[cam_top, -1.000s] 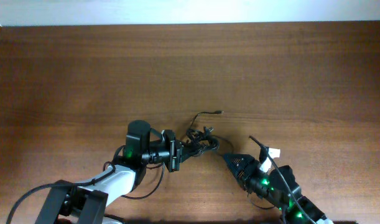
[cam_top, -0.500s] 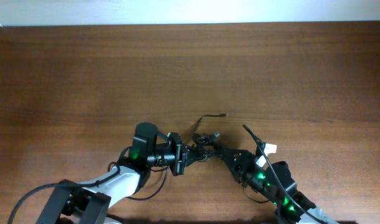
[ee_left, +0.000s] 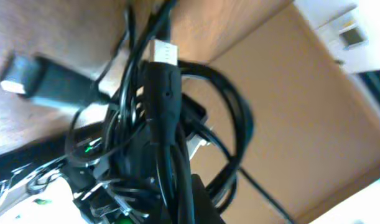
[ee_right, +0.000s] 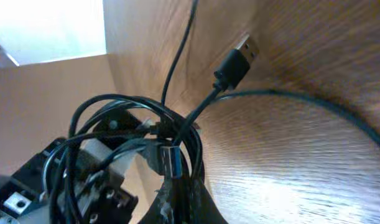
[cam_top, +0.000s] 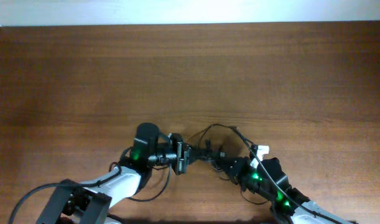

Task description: Untangle cables

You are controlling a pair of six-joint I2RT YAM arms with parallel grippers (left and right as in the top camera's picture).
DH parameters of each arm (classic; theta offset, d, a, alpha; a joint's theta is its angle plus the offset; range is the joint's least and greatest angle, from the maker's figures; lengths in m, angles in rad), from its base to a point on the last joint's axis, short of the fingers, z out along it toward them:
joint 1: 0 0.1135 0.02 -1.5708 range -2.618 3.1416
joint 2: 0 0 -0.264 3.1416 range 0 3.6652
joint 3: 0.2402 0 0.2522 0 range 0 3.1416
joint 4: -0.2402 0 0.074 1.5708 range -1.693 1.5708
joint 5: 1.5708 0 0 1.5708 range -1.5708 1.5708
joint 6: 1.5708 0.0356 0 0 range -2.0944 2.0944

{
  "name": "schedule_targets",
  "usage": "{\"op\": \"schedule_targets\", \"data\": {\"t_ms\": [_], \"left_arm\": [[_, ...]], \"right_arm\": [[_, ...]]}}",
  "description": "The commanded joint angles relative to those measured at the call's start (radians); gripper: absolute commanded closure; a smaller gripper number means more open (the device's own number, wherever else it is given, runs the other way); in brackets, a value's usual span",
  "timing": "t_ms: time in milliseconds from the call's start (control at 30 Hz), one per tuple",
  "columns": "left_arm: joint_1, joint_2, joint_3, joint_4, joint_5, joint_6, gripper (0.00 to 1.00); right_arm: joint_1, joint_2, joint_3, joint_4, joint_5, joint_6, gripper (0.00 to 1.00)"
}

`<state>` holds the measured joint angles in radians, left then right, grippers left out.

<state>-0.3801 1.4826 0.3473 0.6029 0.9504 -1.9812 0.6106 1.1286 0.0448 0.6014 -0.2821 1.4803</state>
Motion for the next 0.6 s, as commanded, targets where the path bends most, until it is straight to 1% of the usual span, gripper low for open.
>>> {"op": "schedule_targets", "data": {"t_ms": [0,33,67,100,133,167,233,267,333,367,433,467,500,533,567], "left_arm": [[0.178,0.001,0.003,0.017,-0.141,-0.008,1.0],[0.226,0.001,0.003,0.012,-0.198,-0.008,0.99],[0.278,0.001,0.003,-0.009,-0.288,0.001,0.98],[0.293,0.001,0.003,-0.019,-0.329,0.019,0.98],[0.293,0.001,0.003,-0.032,-0.366,0.035,0.97],[0.277,0.001,0.003,-0.074,-0.409,0.068,0.98],[0.246,0.001,0.003,-0.174,-0.428,0.074,0.97],[0.225,0.001,0.003,-0.221,-0.435,0.075,0.95],[0.211,0.001,0.003,-0.266,-0.436,0.075,0.93],[0.21,0.001,0.003,-0.308,-0.438,0.075,0.94],[0.21,0.001,0.003,-0.438,-0.499,0.075,0.92],[0.21,0.001,0.003,-0.496,-0.532,0.075,0.87],[0.21,0.001,0.003,-0.528,-0.546,0.075,0.83],[0.21,0.001,0.003,-0.534,-0.548,0.088,0.83],[0.21,0.001,0.003,-0.533,-0.547,0.093,0.83]], "right_arm": [[0.006,0.006,-0.012,-0.063,-0.056,-0.102,0.96],[0.006,0.006,-0.012,-0.063,-0.088,-0.142,0.96],[0.006,0.006,-0.012,-0.058,-0.139,-0.222,0.96],[0.006,0.005,-0.012,-0.029,-0.178,-0.274,0.96],[0.006,0.006,-0.012,0.047,-0.24,-0.349,0.96],[0.006,0.006,-0.012,0.168,-0.326,-0.418,0.96],[0.006,0.006,-0.012,0.377,-0.428,-0.457,0.96],[0.006,0.006,-0.012,0.457,-0.446,-0.456,0.96],[0.005,0.006,-0.012,0.449,-0.42,-0.456,0.95],[0.005,0.006,-0.011,0.389,-0.375,-0.455,0.87],[0.005,0.006,-0.011,0.229,-0.286,-0.451,0.75],[0.005,0.006,-0.011,0.169,-0.267,-0.442,0.61],[0.005,0.006,-0.011,0.15,-0.262,-0.427,0.55],[0.005,0.006,-0.011,0.146,-0.259,-0.425,0.45],[0.005,0.006,-0.01,0.146,-0.252,-0.387,0.42]]}}
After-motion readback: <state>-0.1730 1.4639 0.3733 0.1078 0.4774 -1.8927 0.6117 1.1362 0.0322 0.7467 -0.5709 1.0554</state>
